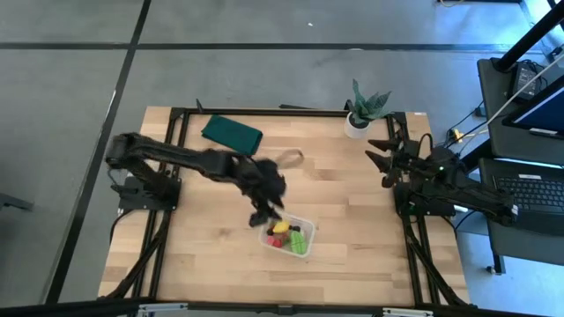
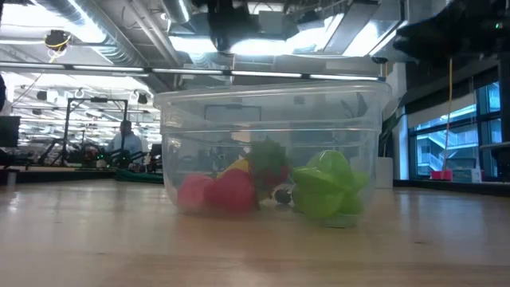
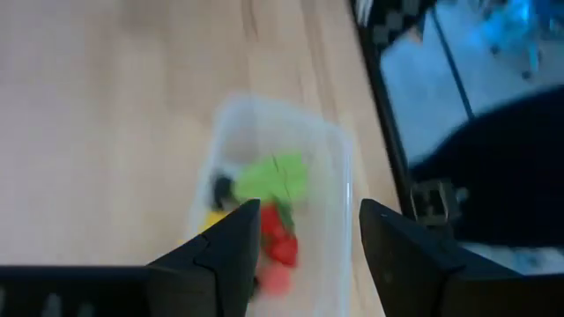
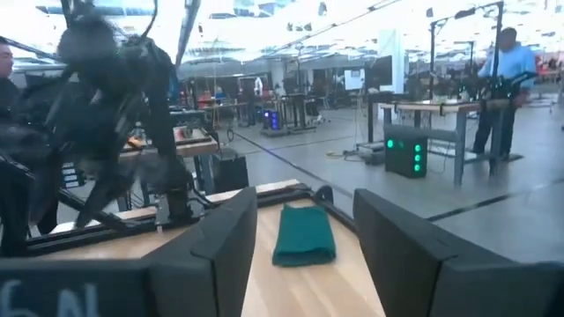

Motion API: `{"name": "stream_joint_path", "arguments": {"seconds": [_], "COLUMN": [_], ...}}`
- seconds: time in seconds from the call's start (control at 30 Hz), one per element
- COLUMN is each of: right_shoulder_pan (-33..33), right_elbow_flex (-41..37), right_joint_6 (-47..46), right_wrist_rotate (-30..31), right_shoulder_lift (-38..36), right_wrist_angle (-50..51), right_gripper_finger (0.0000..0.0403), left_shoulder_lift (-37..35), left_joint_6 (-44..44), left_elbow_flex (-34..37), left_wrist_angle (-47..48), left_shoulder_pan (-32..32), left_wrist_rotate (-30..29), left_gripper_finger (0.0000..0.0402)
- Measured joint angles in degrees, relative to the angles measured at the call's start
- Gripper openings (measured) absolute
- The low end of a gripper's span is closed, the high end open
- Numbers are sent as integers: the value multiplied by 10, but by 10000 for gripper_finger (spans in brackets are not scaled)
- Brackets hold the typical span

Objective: Pick and placing Produce into tupperware
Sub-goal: Return to Home Position

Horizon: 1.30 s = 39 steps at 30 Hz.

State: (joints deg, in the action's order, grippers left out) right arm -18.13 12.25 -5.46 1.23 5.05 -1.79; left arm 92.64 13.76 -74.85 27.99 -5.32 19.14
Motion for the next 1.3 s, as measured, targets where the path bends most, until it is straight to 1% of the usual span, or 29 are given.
{"name": "stream_joint_path", "arguments": {"seconds": [0.03, 0.1, 0.23, 0.33, 0.43, 0.6, 0.67, 0.73, 0.8, 0.83, 0.9, 1.1, 1.13, 1.23, 1.3], "right_shoulder_pan": [0, 0, 0, 0, -1, -1, -2, -2, -10, -18, -37, -99, -111, -145, -162], "right_elbow_flex": [12, 35, 95, 143, 189, 257, 278, 287, 286, 280, 264, 200, 185, 139, 118], "right_joint_6": [2, 13, 33, 45, 54, 149, 181, 210, 220, 220, 216, 210, 205, 171, 150], "right_wrist_rotate": [0, 0, 0, 3, 43, 104, 126, 157, 202, 219, 231, 227, 217, 160, 139], "right_shoulder_lift": [1, 4, 31, 68, 114, 191, 214, 225, 228, 228, 223, 227, 231, 232, 226], "right_wrist_angle": [5, 21, 57, 83, 95, 110, 102, 101, 97, 88, 78, 22, 6, -47, -68], "right_gripper_finger": [193, 193, 193, 193, 193, 193, 193, 193, 193, 193, 193, 193, 193, 193, 193], "left_shoulder_lift": [-23, -73, -172, -236, -285, -343, -364, -385, -411, -425, -461, -586, -608, -675, -714], "left_joint_6": [-9, -27, -71, -125, -175, -222, -230, -232, -233, -234, -238, -248, -247, -232, -227], "left_elbow_flex": [0, 0, 0, -1, -1, -1, 1, 9, 28, 39, 68, 181, 200, 257, 297], "left_wrist_angle": [-1, -2, -8, -19, -25, -9, 13, 23, 43, 38, 38, 12, 8, -5, -21], "left_shoulder_pan": [6, 18, 33, 36, 36, 39, 44, 50, 59, 64, 74, 107, 113, 126, 130], "left_wrist_rotate": [-14, -60, -203, -279, -339, -449, -481, -499, -513, -518, -524, -527, -528, -528, -528], "left_gripper_finger": [188, 190, 191, 187, 184, 187, 188, 188, 186, 184, 182, 184, 186, 187, 187]}}
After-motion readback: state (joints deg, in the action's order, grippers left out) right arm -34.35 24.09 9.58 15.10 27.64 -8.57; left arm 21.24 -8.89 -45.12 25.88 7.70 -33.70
